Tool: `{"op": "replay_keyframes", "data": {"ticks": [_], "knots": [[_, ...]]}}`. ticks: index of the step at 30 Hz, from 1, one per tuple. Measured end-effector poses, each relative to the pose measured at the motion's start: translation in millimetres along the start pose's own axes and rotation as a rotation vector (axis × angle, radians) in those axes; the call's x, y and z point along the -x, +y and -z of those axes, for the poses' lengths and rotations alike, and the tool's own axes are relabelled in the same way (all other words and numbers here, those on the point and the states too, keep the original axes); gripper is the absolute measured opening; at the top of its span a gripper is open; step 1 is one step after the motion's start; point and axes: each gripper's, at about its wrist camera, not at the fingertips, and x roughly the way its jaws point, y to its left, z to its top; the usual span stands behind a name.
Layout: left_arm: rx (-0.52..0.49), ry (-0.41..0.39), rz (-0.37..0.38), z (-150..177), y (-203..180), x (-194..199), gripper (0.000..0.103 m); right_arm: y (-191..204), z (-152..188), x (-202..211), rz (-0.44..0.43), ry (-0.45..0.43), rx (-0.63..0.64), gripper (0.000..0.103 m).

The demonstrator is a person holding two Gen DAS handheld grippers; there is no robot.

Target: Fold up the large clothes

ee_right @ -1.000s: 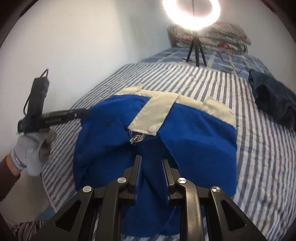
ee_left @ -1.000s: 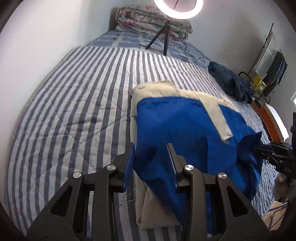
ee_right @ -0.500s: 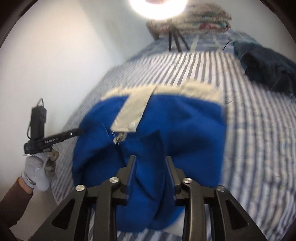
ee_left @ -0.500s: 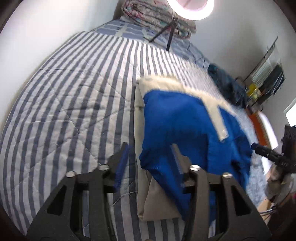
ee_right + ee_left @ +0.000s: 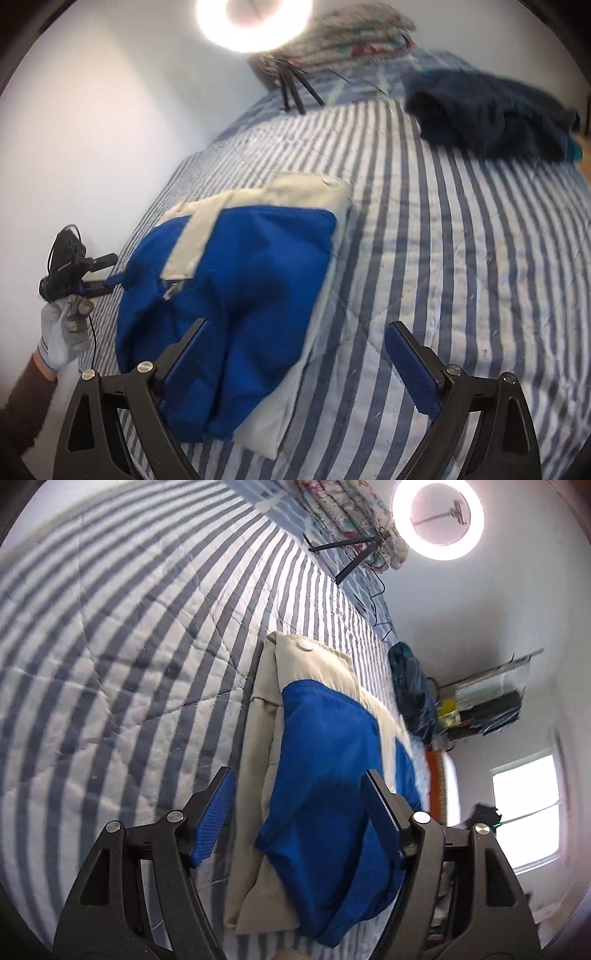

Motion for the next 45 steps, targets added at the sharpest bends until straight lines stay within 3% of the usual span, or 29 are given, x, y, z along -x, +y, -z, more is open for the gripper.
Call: {"op": "replay_keyframes", "data": {"ticks": [7, 15, 19, 26, 29, 39, 45], "knots": [[0.088, 0.052, 0.100, -14, 22, -23, 0.072, -37, 3, -22, -0.198, 0.032, -0.193, 0.093], [0.105, 0.067, 0.138, -24, 39, -37, 0.072, -49, 9, -47, -0.401, 0.082, -0.251, 0.071], [0.053, 0.082, 0.116, -30, 32, -44, 0.072, -44, 6, -61, -0.455, 0.089, -0.254, 0.070], [-0.016, 0.086, 0.057, -35, 7, -68, 0.072, -27, -5, -77, -0.467, 0.099, -0.231, 0.070], [-0.050, 0.070, -0.005, -32, -6, -73, 0.071, -15, -11, -81, -0.418, 0.110, -0.207, 0.069], [-0.152, 0.016, -0.139, -24, -44, -78, 0.051, 12, -12, -69, -0.247, 0.090, -0.127, 0.037], [-0.251, -0.031, -0.181, -8, -77, -68, 0.039, 52, -23, -58, -0.144, 0.062, -0.026, 0.029]]}}
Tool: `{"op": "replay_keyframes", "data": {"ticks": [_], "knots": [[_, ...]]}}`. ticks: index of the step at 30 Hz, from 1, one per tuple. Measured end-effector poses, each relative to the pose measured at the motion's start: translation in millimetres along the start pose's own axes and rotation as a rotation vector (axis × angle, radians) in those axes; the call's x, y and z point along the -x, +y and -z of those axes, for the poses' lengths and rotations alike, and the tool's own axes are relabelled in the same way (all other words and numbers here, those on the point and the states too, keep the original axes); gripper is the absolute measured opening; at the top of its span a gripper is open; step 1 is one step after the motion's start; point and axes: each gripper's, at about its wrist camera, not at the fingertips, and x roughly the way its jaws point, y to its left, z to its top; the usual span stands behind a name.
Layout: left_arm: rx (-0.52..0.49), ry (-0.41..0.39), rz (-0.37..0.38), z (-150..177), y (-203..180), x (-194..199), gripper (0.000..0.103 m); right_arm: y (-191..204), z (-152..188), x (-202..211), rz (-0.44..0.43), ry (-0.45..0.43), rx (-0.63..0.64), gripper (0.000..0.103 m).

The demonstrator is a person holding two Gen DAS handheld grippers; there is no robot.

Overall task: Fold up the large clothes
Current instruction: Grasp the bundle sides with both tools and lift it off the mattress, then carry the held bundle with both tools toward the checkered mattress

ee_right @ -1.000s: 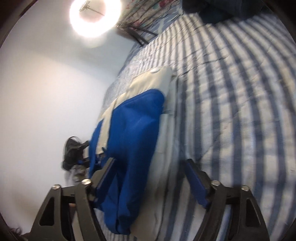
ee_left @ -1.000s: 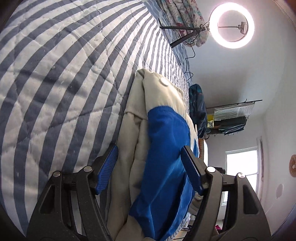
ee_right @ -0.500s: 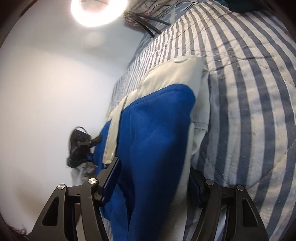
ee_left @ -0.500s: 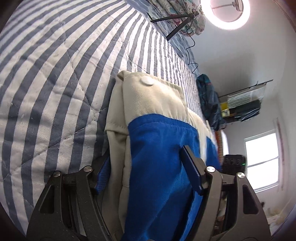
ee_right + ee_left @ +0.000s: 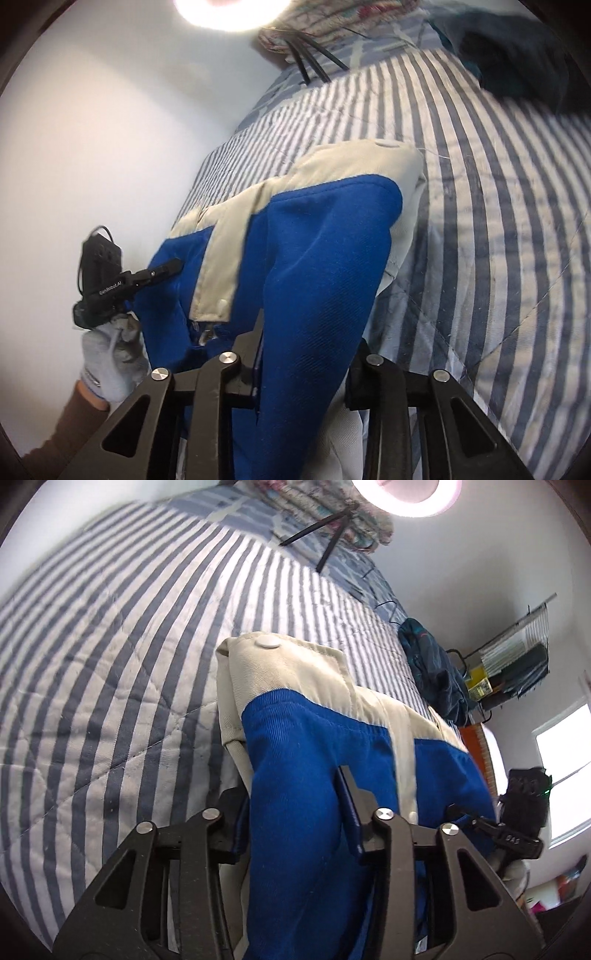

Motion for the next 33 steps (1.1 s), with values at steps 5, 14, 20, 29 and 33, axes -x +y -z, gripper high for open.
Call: {"op": "replay_keyframes", "data": {"ticks": [5, 14, 20, 29, 33], "knots": [[-0.057, -0.032, -0.012, 10, -27, 20, 0.035, 41, 1, 9, 0.091, -0.015, 0.101, 0.027], [-0.137, -0.063, -0.006, 35, -78, 56, 0.029, 101, 15, 25, 0.202, -0.036, 0.254, 0.026], [-0.216, -0.081, -0.014, 56, -119, 78, 0.029, 119, 35, 52, 0.275, -0.059, 0.310, 0.026], [-0.275, -0.121, 0.026, 69, -169, 112, 0.029, 143, 41, 102, 0.356, -0.140, 0.357, 0.026], [-0.304, -0.141, 0.044, 65, -192, 121, 0.029, 149, 39, 125, 0.394, -0.174, 0.371, 0.026]]}}
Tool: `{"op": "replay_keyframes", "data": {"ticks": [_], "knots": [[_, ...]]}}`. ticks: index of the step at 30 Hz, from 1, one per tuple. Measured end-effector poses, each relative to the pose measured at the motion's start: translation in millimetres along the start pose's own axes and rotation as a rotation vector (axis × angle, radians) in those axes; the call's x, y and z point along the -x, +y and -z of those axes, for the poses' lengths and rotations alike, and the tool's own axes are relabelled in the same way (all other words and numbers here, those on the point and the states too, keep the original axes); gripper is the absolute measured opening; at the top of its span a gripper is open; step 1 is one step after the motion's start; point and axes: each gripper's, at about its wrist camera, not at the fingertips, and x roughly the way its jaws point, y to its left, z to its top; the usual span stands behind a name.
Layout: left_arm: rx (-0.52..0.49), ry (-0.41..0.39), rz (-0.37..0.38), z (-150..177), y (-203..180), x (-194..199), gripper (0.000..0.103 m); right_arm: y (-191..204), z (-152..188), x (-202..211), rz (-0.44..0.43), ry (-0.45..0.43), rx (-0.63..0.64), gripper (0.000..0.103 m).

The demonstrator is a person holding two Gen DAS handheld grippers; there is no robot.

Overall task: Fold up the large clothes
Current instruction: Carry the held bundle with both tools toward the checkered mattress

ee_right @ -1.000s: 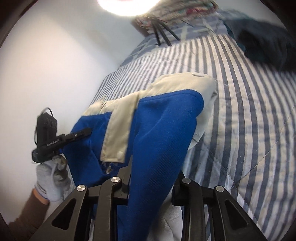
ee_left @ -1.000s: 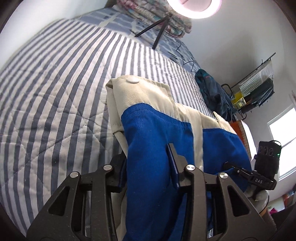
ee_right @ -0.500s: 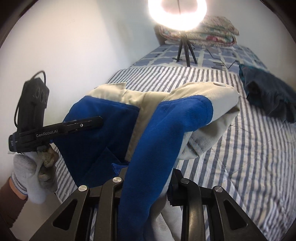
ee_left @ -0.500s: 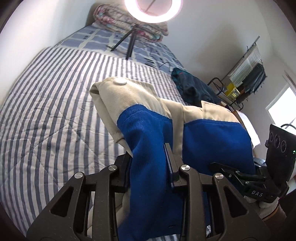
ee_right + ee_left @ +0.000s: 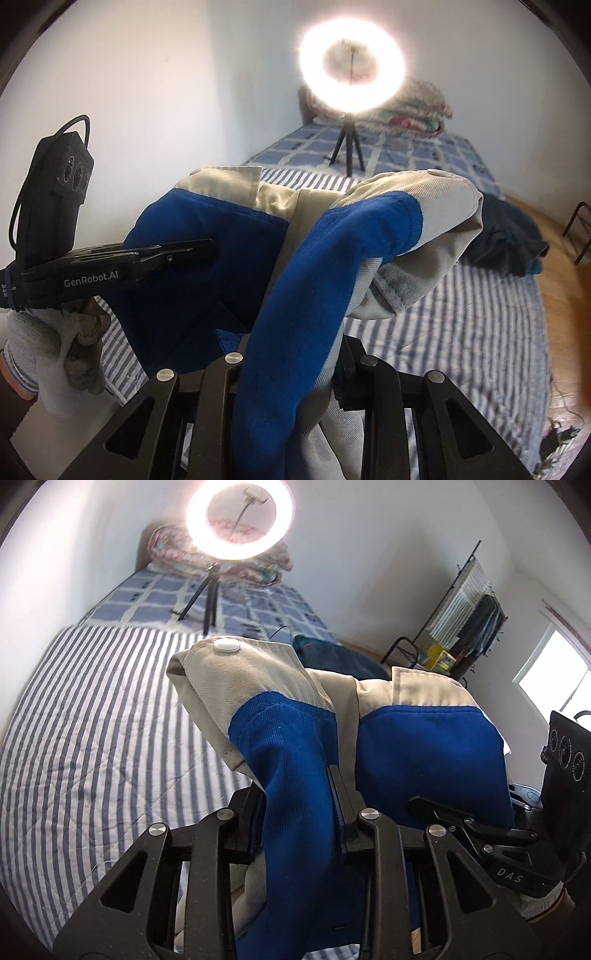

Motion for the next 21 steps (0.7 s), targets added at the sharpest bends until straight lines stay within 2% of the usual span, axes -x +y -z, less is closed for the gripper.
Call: {"op": "replay_keyframes", "data": {"ticks": [7, 12, 17, 21], "knots": [[-0.069, -0.028, 0.016, -22, -44, 5, 0.029, -11, -14, 29, 0.055, -0.047, 0.022, 0.026], [-0.103, -0.039, 0.036, -43, -74, -1, 0.029, -34, -27, 42, 0.085, -0.076, 0.017, 0.026], [-0.135, -0.040, 0.066, -70, -104, -22, 0.029, -64, -37, 54, 0.106, -0.102, -0.002, 0.026], [-0.152, -0.037, 0.096, -94, -126, -55, 0.029, -101, -51, 56, 0.132, -0.116, -0.020, 0.026]]}}
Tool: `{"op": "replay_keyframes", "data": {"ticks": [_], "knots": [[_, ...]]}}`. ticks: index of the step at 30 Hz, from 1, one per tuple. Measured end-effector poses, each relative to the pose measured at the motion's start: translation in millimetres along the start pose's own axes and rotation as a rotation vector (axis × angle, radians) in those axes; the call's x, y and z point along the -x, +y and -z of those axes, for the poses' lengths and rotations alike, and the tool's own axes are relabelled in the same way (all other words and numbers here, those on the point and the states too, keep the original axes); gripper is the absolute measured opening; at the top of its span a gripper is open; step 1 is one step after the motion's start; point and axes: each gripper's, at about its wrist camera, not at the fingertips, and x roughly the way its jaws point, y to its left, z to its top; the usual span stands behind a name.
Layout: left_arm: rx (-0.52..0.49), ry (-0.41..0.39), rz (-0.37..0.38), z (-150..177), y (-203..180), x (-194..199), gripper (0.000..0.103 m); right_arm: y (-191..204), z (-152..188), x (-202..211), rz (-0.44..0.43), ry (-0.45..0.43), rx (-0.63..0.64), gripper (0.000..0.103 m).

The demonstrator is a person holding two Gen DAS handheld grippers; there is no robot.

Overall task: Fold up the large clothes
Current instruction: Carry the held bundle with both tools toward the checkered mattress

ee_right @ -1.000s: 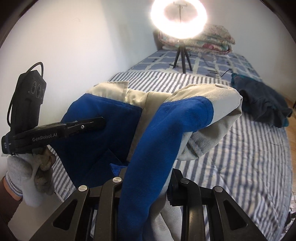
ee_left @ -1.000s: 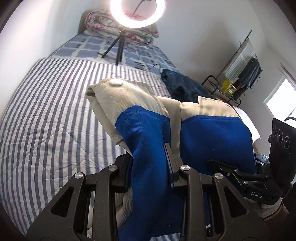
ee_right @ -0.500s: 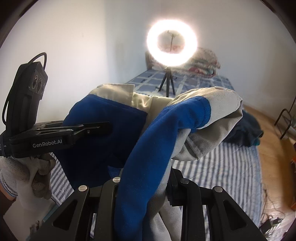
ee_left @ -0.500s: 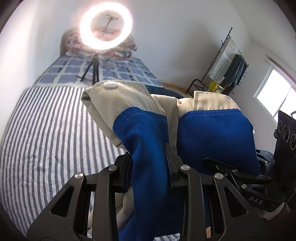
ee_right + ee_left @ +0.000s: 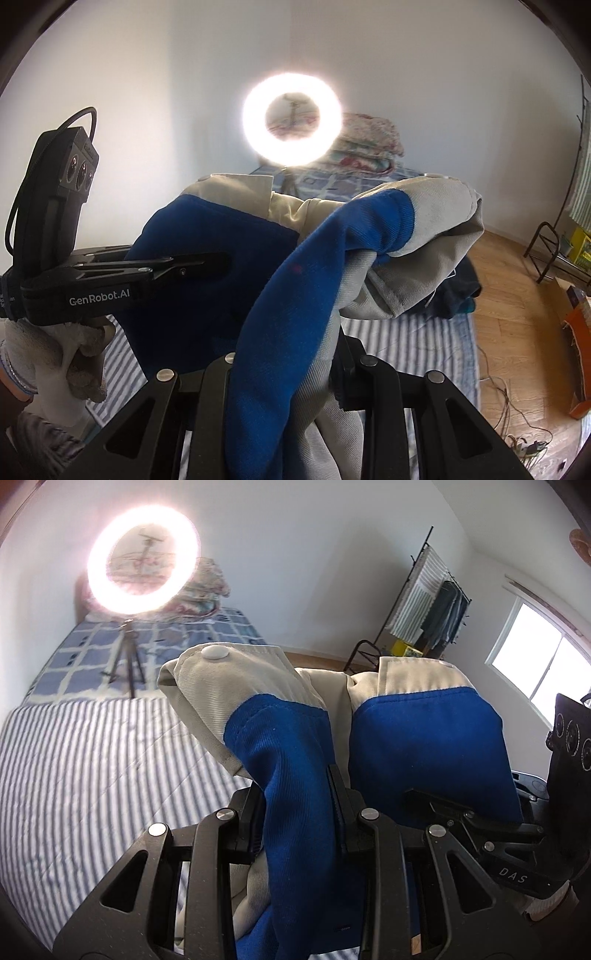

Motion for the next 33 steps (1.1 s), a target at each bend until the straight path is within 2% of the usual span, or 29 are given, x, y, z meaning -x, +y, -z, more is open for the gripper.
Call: {"op": "replay_keyframes", "data": {"ticks": [8, 16, 20, 25, 33], "knots": [[-0.035, 0.006, 0.063, -58, -27, -99, 0.029, -83, -40, -34, 0.074, -0.017, -0.030, 0.026], [-0.038, -0.006, 0.104, -127, -28, -217, 0.029, -175, -93, -113, 0.130, -0.020, -0.053, 0.026], [-0.004, 0.005, 0.122, -154, -17, -270, 0.029, -211, -112, -150, 0.142, -0.015, -0.067, 0.026], [0.000, 0.012, 0.106, -170, -7, -321, 0.029, -249, -127, -197, 0.130, 0.009, -0.073, 0.025], [0.024, 0.037, 0.066, -174, 26, -379, 0.029, -300, -134, -266, 0.043, 0.038, -0.117, 0.025]]}}
